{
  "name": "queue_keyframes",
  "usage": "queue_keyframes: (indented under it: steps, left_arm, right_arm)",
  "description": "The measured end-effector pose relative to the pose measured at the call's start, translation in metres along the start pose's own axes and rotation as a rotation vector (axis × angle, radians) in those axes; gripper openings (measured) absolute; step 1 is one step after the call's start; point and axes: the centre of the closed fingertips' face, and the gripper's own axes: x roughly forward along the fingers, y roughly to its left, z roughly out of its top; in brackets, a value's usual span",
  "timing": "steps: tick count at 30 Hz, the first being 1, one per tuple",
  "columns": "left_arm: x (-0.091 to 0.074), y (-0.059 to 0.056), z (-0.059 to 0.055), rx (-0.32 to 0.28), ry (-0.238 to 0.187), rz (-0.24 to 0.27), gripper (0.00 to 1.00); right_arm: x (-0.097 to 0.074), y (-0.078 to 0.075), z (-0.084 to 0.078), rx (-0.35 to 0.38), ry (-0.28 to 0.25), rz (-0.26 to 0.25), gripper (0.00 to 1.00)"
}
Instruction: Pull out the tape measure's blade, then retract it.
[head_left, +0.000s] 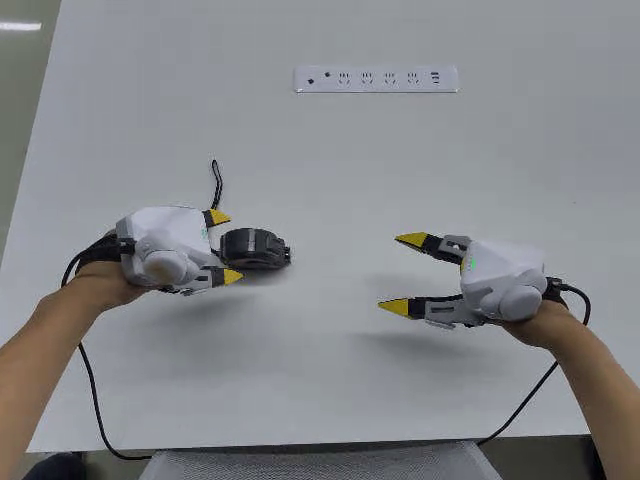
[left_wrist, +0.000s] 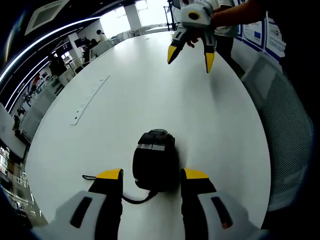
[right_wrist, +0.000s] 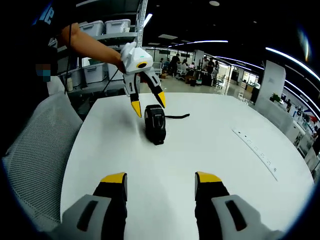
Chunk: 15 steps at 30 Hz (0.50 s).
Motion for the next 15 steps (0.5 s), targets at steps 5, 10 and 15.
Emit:
queue_keyframes:
  steps: [5,10,15]
  left_arm:
    - [0.008,0.001,-0.003,0.034,0.011,-0.038,0.34]
    - [0.013,-0.003,-0.006,0.075,0.032,-0.09,0.29]
    - [0.014,-0.004,-0.005,0.083,0.027,-0.118,0.29]
  right_arm:
    - [0.015,-0.003,0.003,-0.027,-0.007,0.022,0.5]
    - [0.032,-0.006,0.007,-0.042,-0.012,0.045,0.47]
    - [0.05,-0.007,0.01,-0.059,-0.013,0.079,0.44]
